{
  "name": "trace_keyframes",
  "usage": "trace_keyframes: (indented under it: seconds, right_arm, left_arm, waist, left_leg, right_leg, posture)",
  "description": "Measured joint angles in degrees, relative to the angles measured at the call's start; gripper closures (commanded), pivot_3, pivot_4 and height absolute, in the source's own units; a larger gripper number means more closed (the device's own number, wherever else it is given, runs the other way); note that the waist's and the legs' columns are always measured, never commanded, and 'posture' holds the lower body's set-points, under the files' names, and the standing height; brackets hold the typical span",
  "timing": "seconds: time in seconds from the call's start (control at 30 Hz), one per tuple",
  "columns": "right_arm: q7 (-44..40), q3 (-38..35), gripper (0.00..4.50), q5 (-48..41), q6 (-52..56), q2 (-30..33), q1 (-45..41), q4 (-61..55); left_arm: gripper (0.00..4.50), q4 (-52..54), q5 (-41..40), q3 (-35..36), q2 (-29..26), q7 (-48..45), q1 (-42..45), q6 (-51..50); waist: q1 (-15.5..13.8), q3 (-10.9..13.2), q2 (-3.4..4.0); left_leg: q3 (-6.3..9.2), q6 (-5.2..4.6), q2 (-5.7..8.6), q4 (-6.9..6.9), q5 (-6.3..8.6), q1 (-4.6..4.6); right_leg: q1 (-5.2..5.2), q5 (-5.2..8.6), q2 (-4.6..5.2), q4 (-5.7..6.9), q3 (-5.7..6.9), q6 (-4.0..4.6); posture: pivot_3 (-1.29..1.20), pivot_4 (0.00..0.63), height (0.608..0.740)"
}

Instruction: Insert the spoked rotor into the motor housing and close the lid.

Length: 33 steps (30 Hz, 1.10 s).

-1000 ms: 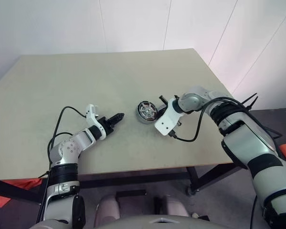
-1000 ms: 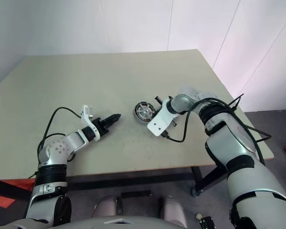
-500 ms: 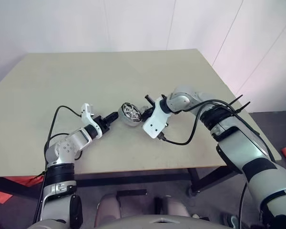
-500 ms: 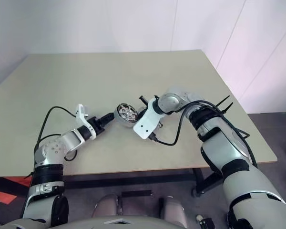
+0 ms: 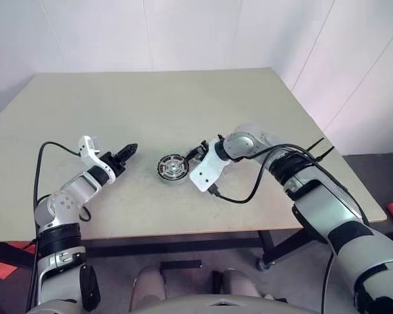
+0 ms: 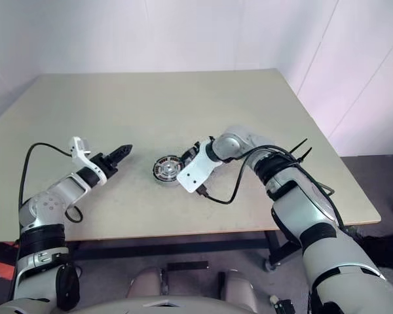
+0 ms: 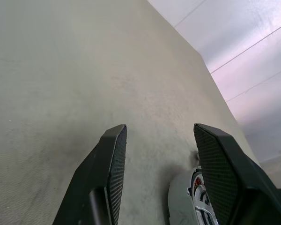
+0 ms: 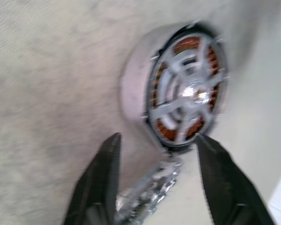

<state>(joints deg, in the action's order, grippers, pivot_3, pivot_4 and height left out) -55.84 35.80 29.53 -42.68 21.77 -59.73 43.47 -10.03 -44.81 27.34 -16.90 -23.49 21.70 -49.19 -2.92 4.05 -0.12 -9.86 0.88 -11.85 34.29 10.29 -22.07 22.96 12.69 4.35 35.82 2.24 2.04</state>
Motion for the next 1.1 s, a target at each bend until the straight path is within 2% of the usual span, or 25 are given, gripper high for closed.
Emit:
trace_keyframes:
  seconds: [0.1, 0.2, 0.3, 0.47, 0.6, 0.77, 0.83, 0.93, 1.1]
  right_arm:
    - [-2.2, -3.8, 0.02, -5.5, 4.0, 0.9, 0.8, -6.5]
    - [-3.5, -8.1, 0.02, -10.2, 11.3, 2.0, 2.1, -11.1]
    - [-2.9, -14.2, 0.02, -15.7, 25.8, 1.8, 4.9, -13.7]
    - [0.6, -26.7, 0.02, -26.9, 60.4, 0.8, 11.8, -19.6]
    - [4.0, -39.3, 0.02, -39.6, 93.6, 0.1, 20.4, -31.8]
    - [14.6, -60.2, 0.02, -47.6, 125.6, -9.5, 22.4, -38.4]
    - [18.5, -66.0, 0.02, -47.9, 131.6, -13.3, 22.5, -40.0]
    - [24.0, -71.4, 0.02, -47.7, 134.6, -18.4, 23.5, -40.3]
    - [29.3, -73.9, 0.02, -48.2, 133.5, -22.8, 24.4, -39.8]
  left_arm:
    - [2.07, 0.0, 0.0, -0.8, 1.5, 0.0, -0.3, 0.1]
    - [2.07, 0.0, 0.0, -2.3, 2.6, -0.1, -0.6, 0.1]
    - [2.07, 0.0, 0.0, -3.3, 3.4, -0.4, -0.5, 0.2]
    - [2.07, -0.4, 0.3, -5.6, 3.8, -1.3, 0.2, 0.2]
    - [2.07, -2.1, 0.8, -6.9, 3.2, -2.4, 1.2, 0.2]
    - [2.07, -5.3, 1.4, -7.8, 1.8, -3.9, 3.2, 0.1]
    - [2.07, -5.8, 1.9, -8.3, 1.2, -4.4, 3.7, 0.1]
    - [2.07, -6.3, 2.3, -9.0, 0.9, -4.8, 4.1, -0.3]
    - [2.07, -6.6, 2.6, -9.4, 0.0, -5.0, 4.2, -0.9]
  waist:
    - [-0.1, 0.0, -0.01]
    - [-0.3, 0.0, -0.05]
    - [-0.7, 0.0, -0.07]
    - [-1.3, 0.0, -0.06]
    - [-2.6, 0.0, -0.04]
    - [-2.8, 0.0, 0.03]
    - [-2.9, 0.0, 0.04]
    - [-3.2, 0.0, 0.07]
    - [-3.0, -0.1, 0.04]
  left_leg:
    - [0.00, 0.00, 0.00, 0.00, 0.00, 0.01]
    - [0.01, 0.00, 0.00, 0.00, 0.00, 0.07]
    - [0.01, 0.00, 0.00, 0.00, 0.00, 0.24]
    - [0.02, 0.04, 0.00, -0.04, -0.03, 0.46]
    - [0.01, 0.13, 0.00, -0.22, -0.07, 0.63]
    - [0.00, 0.54, 0.01, -0.54, -0.32, 0.94]
    - [0.00, 0.94, 0.03, -0.85, -0.58, 1.09]
    - [0.01, 1.29, 0.04, -1.26, -0.80, 1.15]
    - [0.02, 1.44, 0.04, -1.55, -0.89, 1.17]
  right_leg:
    - [-0.01, 0.00, -0.01, 0.00, 0.00, 0.00]
    - [-0.09, 0.00, -0.01, -0.01, 0.00, 0.00]
    - [-0.27, 0.00, -0.02, -0.02, -0.01, 0.00]
    - [-0.47, 0.00, -0.02, -0.03, -0.04, 0.00]
    - [-0.59, 0.00, -0.05, -0.14, -0.04, -0.01]
    - [-0.58, 0.01, -0.07, -0.03, -0.06, -0.04]
    - [-0.59, 0.10, -0.07, -0.07, -0.09, -0.21]
    - [-0.50, 0.23, -0.07, -0.10, -0.08, -0.44]
    - [-0.37, 0.13, -0.09, -0.13, -0.09, -0.26]
  posture:
    - [0.00, 0.000, 0.740]
    - [0.00, 0.000, 0.740]
    - [0.00, 0.000, 0.740]
    - [0.00, 0.000, 0.740]
    - [0.00, 0.000, 0.740]
    - [0.00, 0.000, 0.740]
    - [0.00, 0.000, 0.740]
    - [0.00, 0.000, 0.740]
    - [0.00, 0.000, 0.740]
